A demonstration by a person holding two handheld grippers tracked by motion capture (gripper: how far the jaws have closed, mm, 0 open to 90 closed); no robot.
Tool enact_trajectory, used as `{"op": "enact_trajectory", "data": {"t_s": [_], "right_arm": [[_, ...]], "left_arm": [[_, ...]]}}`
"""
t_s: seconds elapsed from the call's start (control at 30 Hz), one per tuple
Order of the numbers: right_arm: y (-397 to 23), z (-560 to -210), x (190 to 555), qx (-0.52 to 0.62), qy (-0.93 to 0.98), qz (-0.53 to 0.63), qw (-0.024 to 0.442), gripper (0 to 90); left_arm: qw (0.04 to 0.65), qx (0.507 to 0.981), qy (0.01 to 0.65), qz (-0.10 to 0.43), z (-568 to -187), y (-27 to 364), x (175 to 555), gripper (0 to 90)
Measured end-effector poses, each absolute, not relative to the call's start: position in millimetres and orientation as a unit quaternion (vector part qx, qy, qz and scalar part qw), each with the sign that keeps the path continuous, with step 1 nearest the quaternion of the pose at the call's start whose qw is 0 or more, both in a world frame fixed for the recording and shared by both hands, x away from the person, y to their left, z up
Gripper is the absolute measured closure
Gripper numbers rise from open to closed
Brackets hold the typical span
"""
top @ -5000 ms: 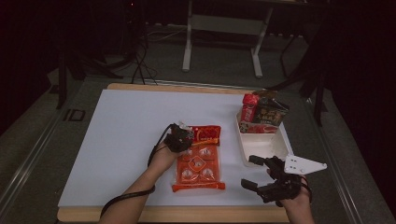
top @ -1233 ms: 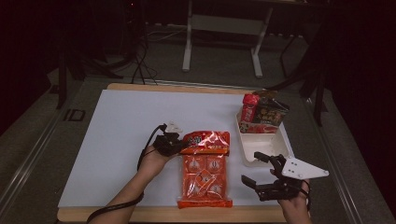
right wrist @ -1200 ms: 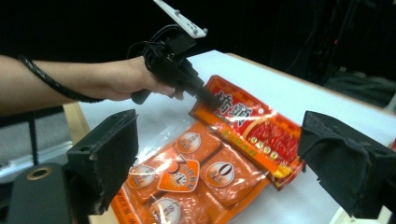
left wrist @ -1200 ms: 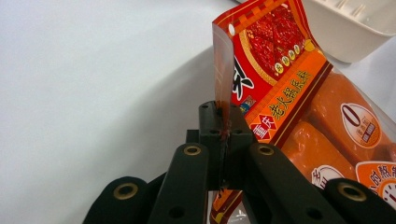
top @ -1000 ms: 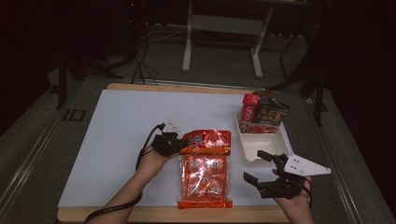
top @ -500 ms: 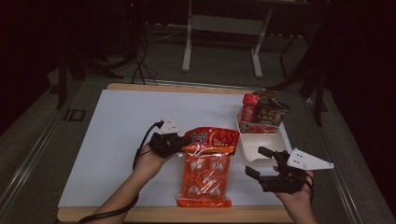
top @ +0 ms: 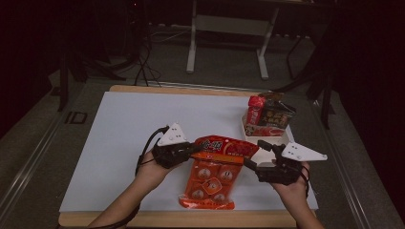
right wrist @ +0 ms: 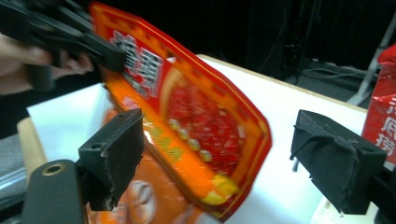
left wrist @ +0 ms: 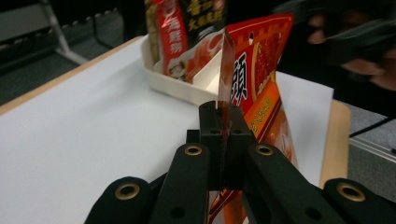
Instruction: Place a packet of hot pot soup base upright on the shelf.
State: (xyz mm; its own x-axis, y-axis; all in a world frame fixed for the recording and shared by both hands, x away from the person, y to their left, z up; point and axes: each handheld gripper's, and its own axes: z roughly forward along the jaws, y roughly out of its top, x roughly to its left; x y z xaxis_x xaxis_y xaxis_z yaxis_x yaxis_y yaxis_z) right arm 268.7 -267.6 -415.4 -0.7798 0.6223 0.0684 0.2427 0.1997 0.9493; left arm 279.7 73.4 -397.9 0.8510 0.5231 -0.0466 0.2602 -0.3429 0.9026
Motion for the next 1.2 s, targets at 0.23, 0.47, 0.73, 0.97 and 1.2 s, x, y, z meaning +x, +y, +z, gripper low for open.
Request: {"op": "enact_trajectory", "data": {"t_s": [0.23, 0.47, 0.73, 0.97, 1.2], "right_arm": [[-268, -437, 284, 0.266, 0.775, 0.565, 0.097, 34.4], [-272, -438, 283, 0.238, 0.770, 0.590, 0.057, 64.4], [-269, -434, 279, 0.218, 0.787, 0.576, 0.043, 89.9], [-263, -405, 265, 0.184, 0.793, 0.580, 0.039, 90.0], [-263, -381, 264, 0.176, 0.791, 0.582, 0.059, 90.0]], "left_arm": [[0.549, 0.796, 0.229, 0.116, -393, 72, 273, 90.0], [0.559, 0.791, 0.225, 0.107, -391, 72, 271, 90.0], [0.556, 0.793, 0.227, 0.105, -392, 71, 270, 90.0], [0.573, 0.784, 0.215, 0.106, -379, 83, 266, 90.0], [0.584, 0.780, 0.196, 0.106, -367, 87, 262, 89.9]]}}
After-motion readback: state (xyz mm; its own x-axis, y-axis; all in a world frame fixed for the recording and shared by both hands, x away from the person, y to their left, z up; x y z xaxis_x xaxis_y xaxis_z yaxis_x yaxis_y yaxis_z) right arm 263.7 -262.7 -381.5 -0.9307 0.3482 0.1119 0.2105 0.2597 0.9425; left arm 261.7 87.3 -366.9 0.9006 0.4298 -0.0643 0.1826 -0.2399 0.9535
